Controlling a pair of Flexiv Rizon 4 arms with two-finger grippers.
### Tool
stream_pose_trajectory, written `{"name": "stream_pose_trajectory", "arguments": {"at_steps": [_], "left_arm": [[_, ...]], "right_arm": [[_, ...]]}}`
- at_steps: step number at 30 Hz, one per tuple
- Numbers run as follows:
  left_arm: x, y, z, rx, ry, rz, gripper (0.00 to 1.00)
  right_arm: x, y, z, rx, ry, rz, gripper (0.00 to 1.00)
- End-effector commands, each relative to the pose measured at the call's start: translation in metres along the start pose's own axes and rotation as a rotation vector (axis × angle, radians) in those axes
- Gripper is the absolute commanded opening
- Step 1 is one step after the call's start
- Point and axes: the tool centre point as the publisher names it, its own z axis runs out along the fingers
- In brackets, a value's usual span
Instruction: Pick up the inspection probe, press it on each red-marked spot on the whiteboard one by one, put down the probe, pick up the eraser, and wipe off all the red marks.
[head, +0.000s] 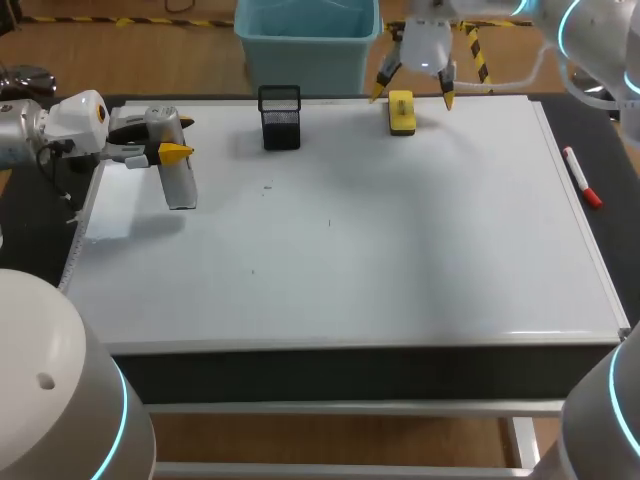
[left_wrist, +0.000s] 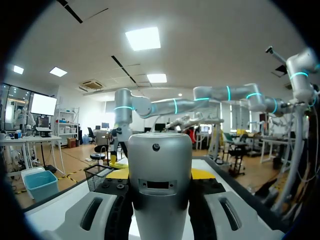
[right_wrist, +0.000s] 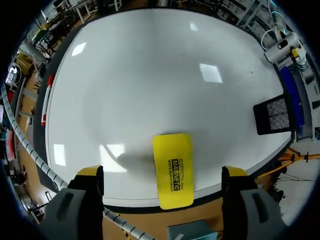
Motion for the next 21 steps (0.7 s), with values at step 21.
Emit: {"name": "stream_pose_trajectory", "arguments": {"at_steps": [21], "left_arm": [[0.001,-0.002,0.0,-0.003,-0.003,0.0,0.0]], "right_arm": [[0.091,0.057,-0.113,-0.121,-0.377,0.589,1.0]]}}
